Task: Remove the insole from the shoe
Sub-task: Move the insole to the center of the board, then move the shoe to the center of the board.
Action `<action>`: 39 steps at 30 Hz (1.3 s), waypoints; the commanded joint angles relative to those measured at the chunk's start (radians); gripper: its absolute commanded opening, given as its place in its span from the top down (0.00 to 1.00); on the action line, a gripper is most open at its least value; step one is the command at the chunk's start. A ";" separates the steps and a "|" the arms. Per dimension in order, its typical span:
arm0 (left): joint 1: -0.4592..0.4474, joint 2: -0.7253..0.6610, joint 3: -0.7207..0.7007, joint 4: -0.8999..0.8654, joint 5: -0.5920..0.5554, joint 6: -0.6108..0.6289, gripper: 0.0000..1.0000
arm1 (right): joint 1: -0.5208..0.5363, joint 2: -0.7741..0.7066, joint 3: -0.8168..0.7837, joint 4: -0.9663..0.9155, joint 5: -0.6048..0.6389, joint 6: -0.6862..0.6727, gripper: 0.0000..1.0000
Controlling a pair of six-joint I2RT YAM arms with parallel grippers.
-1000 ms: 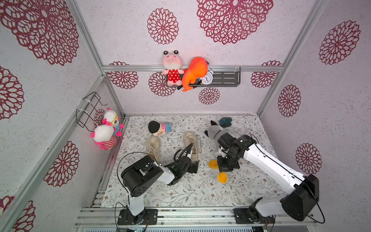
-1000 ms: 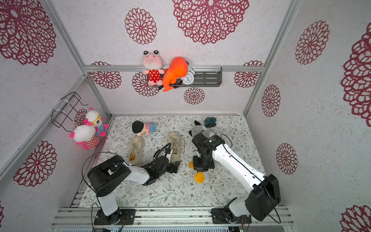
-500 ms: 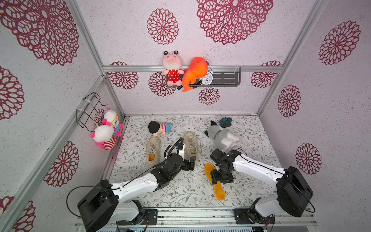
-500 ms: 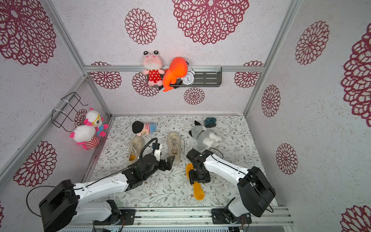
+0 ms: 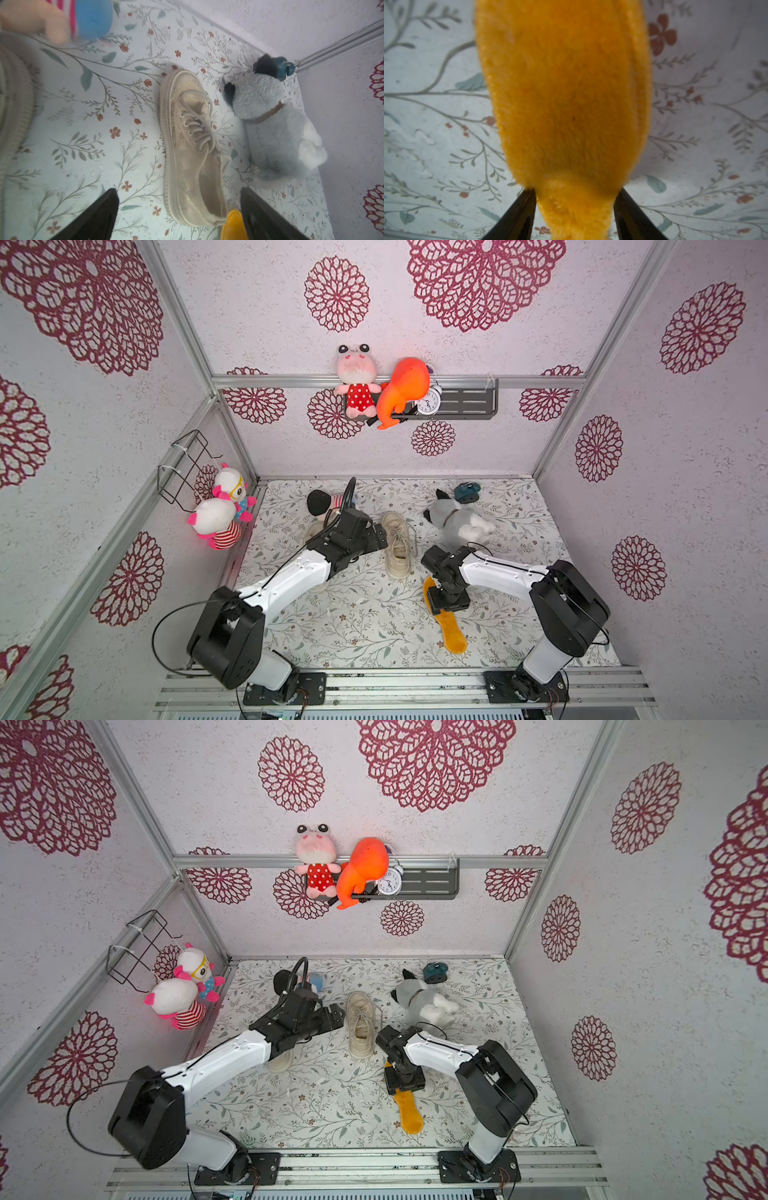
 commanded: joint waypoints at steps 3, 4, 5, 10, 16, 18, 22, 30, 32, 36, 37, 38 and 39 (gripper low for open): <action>0.022 0.096 0.093 -0.109 0.173 -0.022 0.12 | 0.009 -0.021 -0.048 0.053 0.053 0.049 0.59; 0.022 0.118 0.107 -0.112 0.185 -0.024 0.13 | 0.008 -0.032 -0.057 0.047 0.066 0.056 0.66; 0.024 0.138 0.118 -0.117 0.198 -0.021 0.14 | 0.008 -0.039 -0.061 0.039 0.079 0.063 0.72; 0.025 0.243 0.183 -0.134 0.227 0.002 0.21 | -0.012 -0.103 -0.093 -0.028 0.132 0.079 0.85; 0.025 0.351 0.275 -0.136 0.248 0.068 0.25 | -0.113 -0.233 -0.144 -0.079 0.134 0.083 0.86; 0.025 0.378 0.304 -0.150 0.251 0.089 0.26 | -0.152 -0.259 -0.166 -0.081 0.130 0.070 0.86; 0.025 0.404 0.321 -0.144 0.257 0.106 0.28 | -0.197 -0.246 -0.200 -0.055 0.090 0.053 0.80; 0.025 0.403 0.321 -0.170 0.236 0.118 0.29 | -0.202 -0.270 -0.111 -0.122 0.121 0.080 0.41; 0.026 0.383 0.321 -0.187 0.220 0.124 0.29 | -0.202 -0.306 -0.056 -0.163 0.138 0.083 0.32; 0.021 0.340 0.307 -0.214 0.208 0.140 0.26 | -0.202 -0.367 0.009 -0.176 0.131 0.087 0.26; 0.017 0.342 0.309 -0.229 0.205 0.148 0.26 | -0.202 -0.375 0.014 -0.167 0.129 0.090 0.25; 0.016 0.352 0.317 -0.252 0.211 0.159 0.26 | -0.202 -0.381 0.016 -0.154 0.128 0.098 0.25; 0.016 0.369 0.330 -0.274 0.218 0.168 0.26 | -0.203 -0.385 0.013 -0.138 0.124 0.107 0.25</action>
